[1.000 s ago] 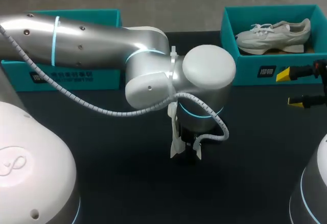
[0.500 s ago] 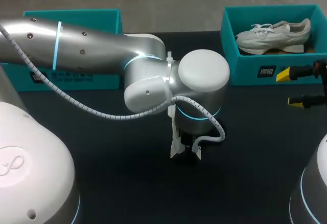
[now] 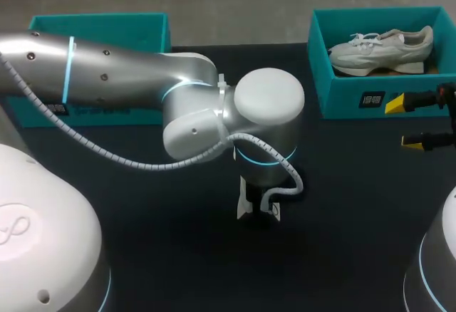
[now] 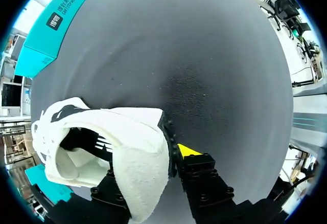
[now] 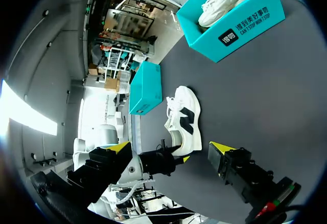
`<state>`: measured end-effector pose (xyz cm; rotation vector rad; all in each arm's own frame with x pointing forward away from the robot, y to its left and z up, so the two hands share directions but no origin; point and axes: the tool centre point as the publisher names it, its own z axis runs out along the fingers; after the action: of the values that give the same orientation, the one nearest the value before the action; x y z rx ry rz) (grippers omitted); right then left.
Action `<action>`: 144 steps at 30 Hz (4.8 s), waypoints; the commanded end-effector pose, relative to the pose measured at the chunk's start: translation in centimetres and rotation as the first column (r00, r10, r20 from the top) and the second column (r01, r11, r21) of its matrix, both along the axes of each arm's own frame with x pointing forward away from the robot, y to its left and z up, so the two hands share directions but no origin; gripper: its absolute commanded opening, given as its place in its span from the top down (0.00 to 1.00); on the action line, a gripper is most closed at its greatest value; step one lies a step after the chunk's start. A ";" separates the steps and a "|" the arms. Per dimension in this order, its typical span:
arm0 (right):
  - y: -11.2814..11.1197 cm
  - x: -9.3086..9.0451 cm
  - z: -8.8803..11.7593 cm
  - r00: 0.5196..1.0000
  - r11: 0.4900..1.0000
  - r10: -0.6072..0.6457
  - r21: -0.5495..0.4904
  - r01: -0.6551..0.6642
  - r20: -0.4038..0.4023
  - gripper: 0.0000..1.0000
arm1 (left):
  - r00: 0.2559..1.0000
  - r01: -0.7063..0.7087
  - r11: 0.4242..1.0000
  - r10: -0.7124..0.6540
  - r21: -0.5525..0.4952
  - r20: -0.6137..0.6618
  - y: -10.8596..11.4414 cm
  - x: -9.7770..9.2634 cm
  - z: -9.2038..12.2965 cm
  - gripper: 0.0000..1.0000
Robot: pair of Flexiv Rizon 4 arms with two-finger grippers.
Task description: Take the shoe out of the shoebox, open the shoe tongue, remove and reinsert the insole, then place the shoe into the shoebox
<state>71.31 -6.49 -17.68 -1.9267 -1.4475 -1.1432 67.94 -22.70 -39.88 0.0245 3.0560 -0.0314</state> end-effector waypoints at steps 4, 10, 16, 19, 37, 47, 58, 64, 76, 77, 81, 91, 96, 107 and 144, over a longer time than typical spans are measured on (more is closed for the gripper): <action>0.0 -0.1 0.0 1.000 1.000 -0.002 -0.003 0.002 -0.001 0.00 | 1.000 0.011 1.000 -0.011 -0.015 -0.010 0.2 0.0 0.0 1.00; 0.0 -0.1 0.0 1.000 1.000 -0.002 -0.003 0.002 -0.001 0.00 | 1.000 0.016 0.999 -0.017 -0.030 -0.023 0.2 -0.4 1.0 1.00; 0.0 -0.1 0.0 1.000 1.000 -0.002 -0.003 0.002 -0.001 0.00 | 0.994 0.041 0.997 -0.048 -0.072 -0.102 0.5 -0.5 3.9 1.00; 0.0 -0.1 0.0 1.000 1.000 -0.002 -0.003 0.002 -0.001 0.00 | 0.991 0.031 0.999 -0.036 -0.045 -0.127 0.8 -0.3 5.5 1.00; 0.0 -0.1 0.0 1.000 1.000 -0.002 -0.003 0.002 -0.001 0.00 | 0.996 0.074 0.997 -0.074 0.004 -0.049 1.6 0.3 15.0 1.00; 0.0 -0.1 0.0 1.000 1.000 -0.002 -0.003 0.002 -0.001 0.00 | 0.994 0.102 0.994 -0.103 0.031 0.031 1.6 1.0 17.9 1.00; 0.0 -0.1 0.0 1.000 1.000 -0.002 -0.003 0.002 -0.001 0.00 | 0.994 0.102 0.994 -0.103 0.031 0.031 1.6 1.0 17.9 1.00; 0.0 -0.1 0.0 1.000 1.000 -0.002 -0.003 0.002 -0.001 0.00 | 0.992 0.115 0.993 -0.114 0.008 -0.052 1.9 0.7 19.4 1.00; 0.0 -0.1 0.0 1.000 1.000 -0.002 -0.003 0.002 -0.001 0.00 | 0.989 0.101 0.995 -0.099 0.014 -0.112 3.5 0.9 22.8 1.00; 0.0 -0.1 0.0 1.000 1.000 -0.002 -0.003 0.002 -0.001 0.00 | 0.989 0.106 0.994 -0.103 0.021 -0.107 3.5 1.0 22.8 1.00; 0.0 -0.1 0.0 1.000 1.000 -0.002 -0.003 0.002 -0.001 0.00 | 0.989 0.111 0.993 -0.107 0.035 -0.103 3.6 1.3 22.5 1.00; 0.0 -0.1 0.0 1.000 1.000 -0.002 -0.003 0.002 -0.001 0.00 | 0.992 0.095 0.995 -0.093 0.023 -0.086 8.6 3.6 23.4 1.00; 0.0 -0.1 0.0 1.000 1.000 -0.002 -0.003 0.002 -0.001 0.00 | 0.994 0.058 0.998 -0.056 0.018 -0.093 11.8 4.5 23.7 1.00; 0.0 -0.1 0.0 1.000 1.000 -0.002 -0.003 0.002 -0.001 0.00 | 0.996 0.033 0.998 -0.028 0.057 -0.088 18.0 6.7 23.5 1.00; 0.0 -0.1 0.0 1.000 1.000 -0.002 -0.003 0.002 -0.001 0.00 | 0.984 0.103 0.995 -0.100 0.011 -0.148 28.8 11.7 23.3 1.00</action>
<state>71.30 -6.49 -17.68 -1.9267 -1.4475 -1.1432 79.74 6.05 -16.74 0.1855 3.2035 -0.0094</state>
